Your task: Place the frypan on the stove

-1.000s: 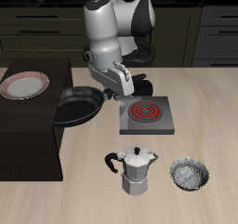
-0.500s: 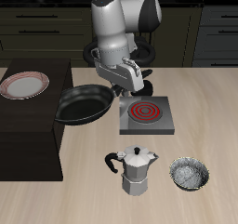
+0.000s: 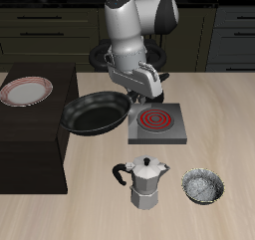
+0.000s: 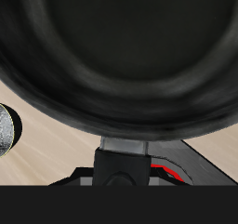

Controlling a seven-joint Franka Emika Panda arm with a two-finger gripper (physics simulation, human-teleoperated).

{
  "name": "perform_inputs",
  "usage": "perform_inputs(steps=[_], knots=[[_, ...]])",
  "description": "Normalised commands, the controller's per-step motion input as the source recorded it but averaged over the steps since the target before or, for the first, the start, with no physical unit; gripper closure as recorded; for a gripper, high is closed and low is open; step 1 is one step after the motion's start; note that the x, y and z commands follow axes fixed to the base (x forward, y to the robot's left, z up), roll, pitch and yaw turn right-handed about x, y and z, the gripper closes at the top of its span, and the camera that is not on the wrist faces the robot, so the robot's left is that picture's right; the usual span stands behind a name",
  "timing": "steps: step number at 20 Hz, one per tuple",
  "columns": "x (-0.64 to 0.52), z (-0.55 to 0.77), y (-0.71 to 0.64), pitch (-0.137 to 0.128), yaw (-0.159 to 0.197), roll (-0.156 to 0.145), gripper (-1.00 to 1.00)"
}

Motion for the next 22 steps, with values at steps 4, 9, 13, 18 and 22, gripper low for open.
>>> perform_inputs(steps=[4, 9, 13, 18, 22], knots=[[-0.05, 0.0, 0.16, -0.002, 0.021, 0.007, 1.0], [-0.06, 0.03, 0.06, 0.006, 0.014, -0.021, 1.0], [-0.2, 0.09, 0.19, -0.033, 0.042, 0.011, 1.0], [-0.22, 0.07, 0.09, -0.014, 0.021, -0.003, 1.0], [-0.13, -0.01, 0.12, 0.003, 0.004, 0.018, 1.0]])
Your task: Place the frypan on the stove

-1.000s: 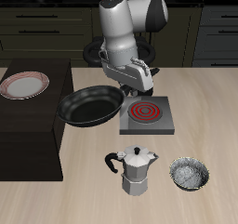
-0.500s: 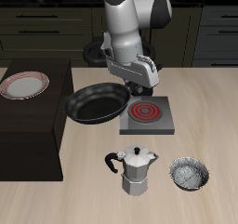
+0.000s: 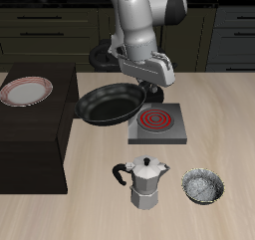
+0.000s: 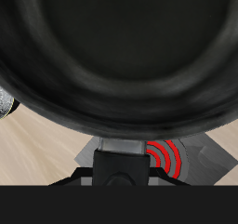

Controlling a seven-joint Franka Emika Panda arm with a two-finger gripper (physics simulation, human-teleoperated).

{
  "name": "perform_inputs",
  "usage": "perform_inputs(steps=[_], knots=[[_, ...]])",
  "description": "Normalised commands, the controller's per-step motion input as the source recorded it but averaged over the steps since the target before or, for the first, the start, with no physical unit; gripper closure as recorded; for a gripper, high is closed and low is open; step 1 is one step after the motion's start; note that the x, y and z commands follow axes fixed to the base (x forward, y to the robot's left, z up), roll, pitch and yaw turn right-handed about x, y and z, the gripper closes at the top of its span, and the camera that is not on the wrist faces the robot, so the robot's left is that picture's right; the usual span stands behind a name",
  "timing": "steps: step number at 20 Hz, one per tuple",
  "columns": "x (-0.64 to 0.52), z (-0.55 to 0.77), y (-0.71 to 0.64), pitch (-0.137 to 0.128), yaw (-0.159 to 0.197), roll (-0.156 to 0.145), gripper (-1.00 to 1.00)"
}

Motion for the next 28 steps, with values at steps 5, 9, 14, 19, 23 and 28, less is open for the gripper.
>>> perform_inputs(steps=[5, 9, 14, 19, 23, 28], knots=[[-0.12, -0.09, 0.17, 0.011, 0.027, 0.012, 1.0], [-0.04, -0.04, 0.19, 0.005, 0.03, 0.035, 1.0], [-0.11, -0.06, 0.23, 0.013, 0.029, 0.008, 1.0], [-0.21, -0.01, 0.23, -0.026, 0.032, 0.022, 1.0], [-0.25, -0.07, 0.1, -0.012, 0.041, -0.014, 1.0], [-0.24, -0.15, 0.02, 0.009, 0.052, -0.045, 1.0]])
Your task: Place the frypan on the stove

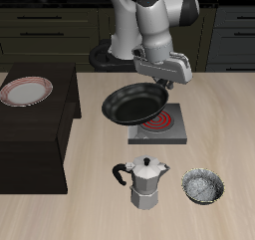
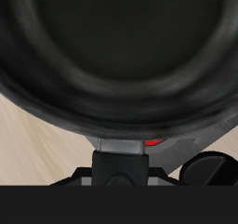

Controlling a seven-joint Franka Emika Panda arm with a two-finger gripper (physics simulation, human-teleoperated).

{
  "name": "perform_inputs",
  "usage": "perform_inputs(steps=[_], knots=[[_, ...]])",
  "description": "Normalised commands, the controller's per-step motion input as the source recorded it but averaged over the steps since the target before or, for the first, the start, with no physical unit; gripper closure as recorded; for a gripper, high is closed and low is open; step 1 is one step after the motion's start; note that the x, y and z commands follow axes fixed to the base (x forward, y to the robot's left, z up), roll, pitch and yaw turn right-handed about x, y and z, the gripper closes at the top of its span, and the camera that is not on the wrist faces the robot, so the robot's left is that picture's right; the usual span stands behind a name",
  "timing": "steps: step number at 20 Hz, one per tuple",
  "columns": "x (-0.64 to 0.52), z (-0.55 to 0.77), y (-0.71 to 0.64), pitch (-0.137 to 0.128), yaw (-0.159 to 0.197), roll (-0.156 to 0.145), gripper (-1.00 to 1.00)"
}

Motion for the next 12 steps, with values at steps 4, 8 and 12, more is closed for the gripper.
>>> perform_inputs(steps=[4, 8, 12], knots=[[-0.1, -0.17, -0.05, 0.033, 0.035, -0.034, 1.0], [-0.17, -0.21, 0.05, 0.027, 0.032, -0.011, 1.0], [-0.17, -0.13, 0.24, 0.002, 0.028, 0.044, 1.0]])
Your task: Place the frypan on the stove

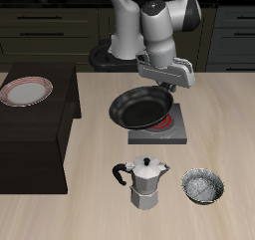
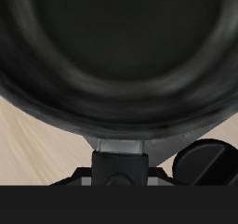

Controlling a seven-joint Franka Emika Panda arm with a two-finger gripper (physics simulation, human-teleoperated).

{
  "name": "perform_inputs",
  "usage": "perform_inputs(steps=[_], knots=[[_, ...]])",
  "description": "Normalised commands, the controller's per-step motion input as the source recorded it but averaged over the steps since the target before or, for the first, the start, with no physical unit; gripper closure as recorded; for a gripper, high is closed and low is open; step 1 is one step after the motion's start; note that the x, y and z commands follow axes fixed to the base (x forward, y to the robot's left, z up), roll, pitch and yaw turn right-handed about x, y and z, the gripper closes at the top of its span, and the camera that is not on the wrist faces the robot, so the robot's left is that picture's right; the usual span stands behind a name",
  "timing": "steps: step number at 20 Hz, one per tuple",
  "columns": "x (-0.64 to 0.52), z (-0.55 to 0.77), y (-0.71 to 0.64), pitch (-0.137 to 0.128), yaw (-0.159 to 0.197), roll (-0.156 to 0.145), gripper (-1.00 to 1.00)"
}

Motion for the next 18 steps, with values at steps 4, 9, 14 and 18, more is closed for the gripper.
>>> perform_inputs(steps=[4, 9, 14, 18], knots=[[-0.19, -0.14, 0.14, 0.018, 0.009, 0.01, 1.0], [-0.16, -0.14, 0.31, 0.014, 0.049, 0.043, 1.0], [-0.12, -0.06, 0.14, -0.001, 0.024, 0.018, 1.0], [-0.06, -0.06, 0.02, 0.017, -0.002, 0.011, 1.0]])
